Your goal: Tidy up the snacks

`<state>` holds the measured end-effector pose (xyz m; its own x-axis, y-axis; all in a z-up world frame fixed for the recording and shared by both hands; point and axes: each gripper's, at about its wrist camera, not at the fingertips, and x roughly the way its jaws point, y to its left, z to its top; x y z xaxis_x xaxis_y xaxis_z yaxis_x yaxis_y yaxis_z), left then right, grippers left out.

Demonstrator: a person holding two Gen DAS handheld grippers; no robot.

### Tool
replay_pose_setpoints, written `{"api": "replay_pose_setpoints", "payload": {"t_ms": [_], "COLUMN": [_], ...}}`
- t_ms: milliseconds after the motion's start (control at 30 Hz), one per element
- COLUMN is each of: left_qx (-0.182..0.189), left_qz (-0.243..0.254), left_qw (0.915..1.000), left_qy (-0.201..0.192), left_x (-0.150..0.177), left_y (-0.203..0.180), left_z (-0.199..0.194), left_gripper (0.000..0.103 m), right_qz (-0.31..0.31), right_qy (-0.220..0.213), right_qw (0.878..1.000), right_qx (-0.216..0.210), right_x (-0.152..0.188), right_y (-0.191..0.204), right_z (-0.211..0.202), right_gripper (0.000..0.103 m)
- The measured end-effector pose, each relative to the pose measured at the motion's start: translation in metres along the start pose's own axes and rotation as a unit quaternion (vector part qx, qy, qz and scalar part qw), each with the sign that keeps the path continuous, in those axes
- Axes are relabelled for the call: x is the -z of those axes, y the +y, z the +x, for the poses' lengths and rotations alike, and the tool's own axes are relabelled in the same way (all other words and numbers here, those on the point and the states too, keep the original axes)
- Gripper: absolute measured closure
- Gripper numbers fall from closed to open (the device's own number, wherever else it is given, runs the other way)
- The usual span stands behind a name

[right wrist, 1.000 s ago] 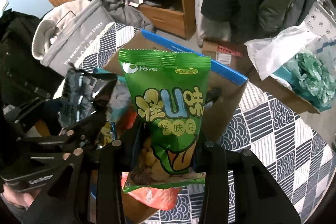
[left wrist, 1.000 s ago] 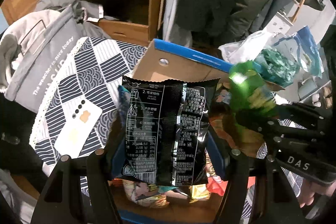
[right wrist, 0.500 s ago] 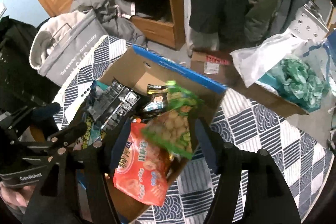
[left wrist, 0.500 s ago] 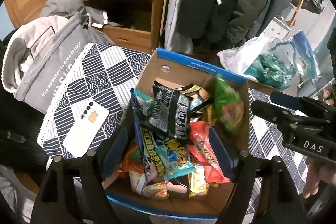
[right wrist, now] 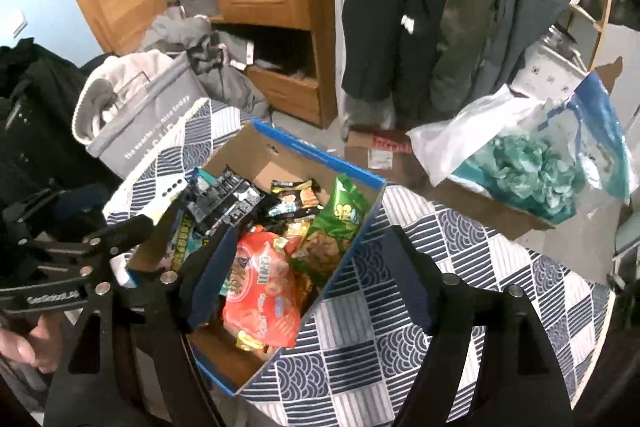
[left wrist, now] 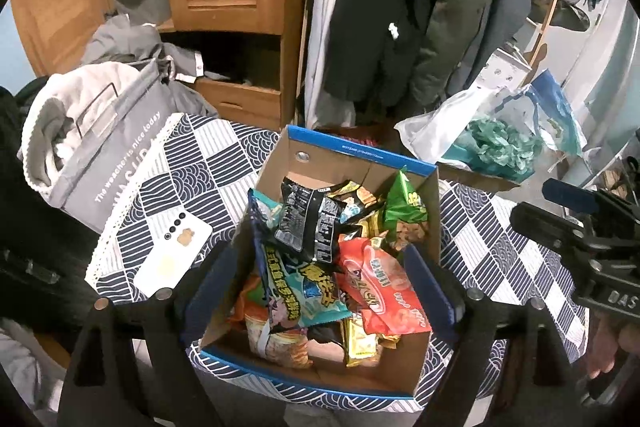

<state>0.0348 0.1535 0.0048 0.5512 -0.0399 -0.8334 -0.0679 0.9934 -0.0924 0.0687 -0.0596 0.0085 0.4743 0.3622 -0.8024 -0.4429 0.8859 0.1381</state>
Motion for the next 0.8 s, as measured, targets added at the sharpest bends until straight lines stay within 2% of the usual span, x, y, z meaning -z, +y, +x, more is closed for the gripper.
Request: {"api": "replay_pose_setpoints", "payload": {"t_ms": [533, 800], "left_qx": [-0.054, -0.057], "left_qz": [0.048, 0.047], "left_qw": [0.9957, 0.9957], "left_qy": [-0.058, -0.057], "left_x": [0.005, 0.005], "left_y": [-0.038, -0.041], "left_z": [-0.034, -0.035], "left_gripper": [0.011, 0.010], "right_qz": [-0.004, 0.000], "right_qy": [-0.041, -0.047], "right_qw": [0.999, 0.999], "right_qx": [-0.002, 0.016], "right_x": [0.016, 0.021], "right_y": [0.002, -0.007], "right_z": [-0.042, -0.045], "right_gripper": [0.025, 0.025]}}
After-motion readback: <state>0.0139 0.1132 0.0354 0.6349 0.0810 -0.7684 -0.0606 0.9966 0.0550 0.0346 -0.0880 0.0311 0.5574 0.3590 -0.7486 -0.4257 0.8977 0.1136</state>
